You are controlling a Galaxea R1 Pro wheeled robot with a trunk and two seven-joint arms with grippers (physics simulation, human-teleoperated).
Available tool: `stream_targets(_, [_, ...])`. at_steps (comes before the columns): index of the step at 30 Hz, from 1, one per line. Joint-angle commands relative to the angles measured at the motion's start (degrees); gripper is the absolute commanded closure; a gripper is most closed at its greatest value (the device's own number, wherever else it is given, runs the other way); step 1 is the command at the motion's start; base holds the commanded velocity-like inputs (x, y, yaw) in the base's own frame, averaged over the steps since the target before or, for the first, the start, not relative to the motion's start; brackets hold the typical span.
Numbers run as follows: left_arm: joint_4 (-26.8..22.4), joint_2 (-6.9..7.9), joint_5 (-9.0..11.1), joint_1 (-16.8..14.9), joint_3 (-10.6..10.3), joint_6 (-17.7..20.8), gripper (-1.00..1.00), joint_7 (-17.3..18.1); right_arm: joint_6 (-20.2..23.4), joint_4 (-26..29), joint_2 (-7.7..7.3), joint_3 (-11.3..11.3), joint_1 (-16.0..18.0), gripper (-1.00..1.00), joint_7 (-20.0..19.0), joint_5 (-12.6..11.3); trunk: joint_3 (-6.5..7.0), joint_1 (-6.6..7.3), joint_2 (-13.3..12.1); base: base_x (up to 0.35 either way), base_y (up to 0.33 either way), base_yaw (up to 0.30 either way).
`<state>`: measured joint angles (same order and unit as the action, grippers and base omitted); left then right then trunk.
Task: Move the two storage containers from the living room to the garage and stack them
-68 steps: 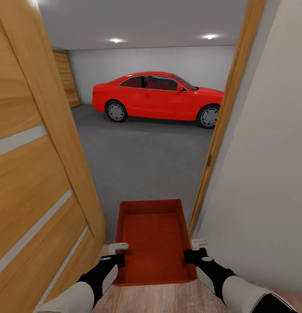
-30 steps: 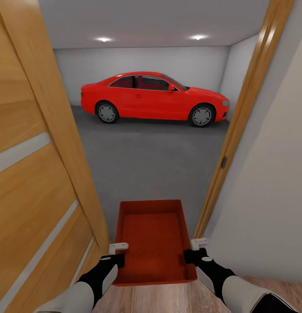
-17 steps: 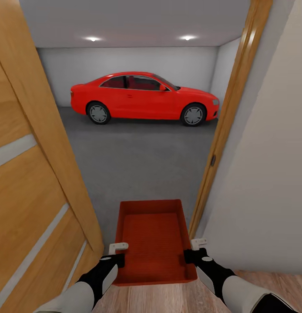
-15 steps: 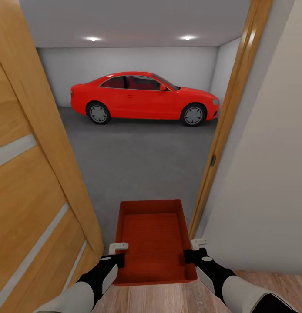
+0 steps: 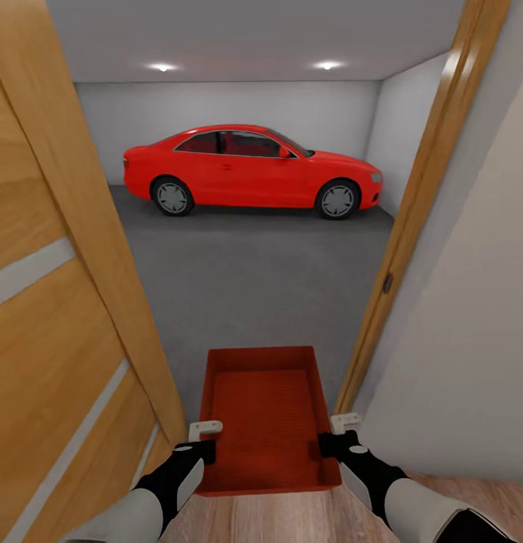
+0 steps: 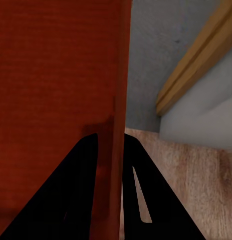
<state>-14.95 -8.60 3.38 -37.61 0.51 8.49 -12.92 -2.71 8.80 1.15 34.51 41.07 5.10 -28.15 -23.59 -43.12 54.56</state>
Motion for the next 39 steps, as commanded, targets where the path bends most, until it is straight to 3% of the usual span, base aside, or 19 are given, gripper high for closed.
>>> stream_targets(1, [-0.34,0.34,-1.36,0.0,-0.24,0.41,1.0,-0.62,-0.28,-0.89,-0.15,-0.42,0.07,1.0,0.44,-0.86,-0.06,-0.01,0.04,0.049,0.061,0.0])
stream_targets(21, [-0.34,0.34,-1.36,0.0,-0.24,0.44,1.0,-0.64,-0.28,-0.89,-0.12,-0.46,0.07,1.0,0.44,-0.94,-0.06,-0.01,0.04,0.007,0.004,0.0])
stream_targets(39, [-0.34,0.32,-1.36,0.0,-0.24,0.47,1.0,-0.71,-0.28,-0.89,-0.13,-0.47,0.07,1.0,0.44,-0.93,-0.06,-0.01,0.04,0.304,0.0,0.0])
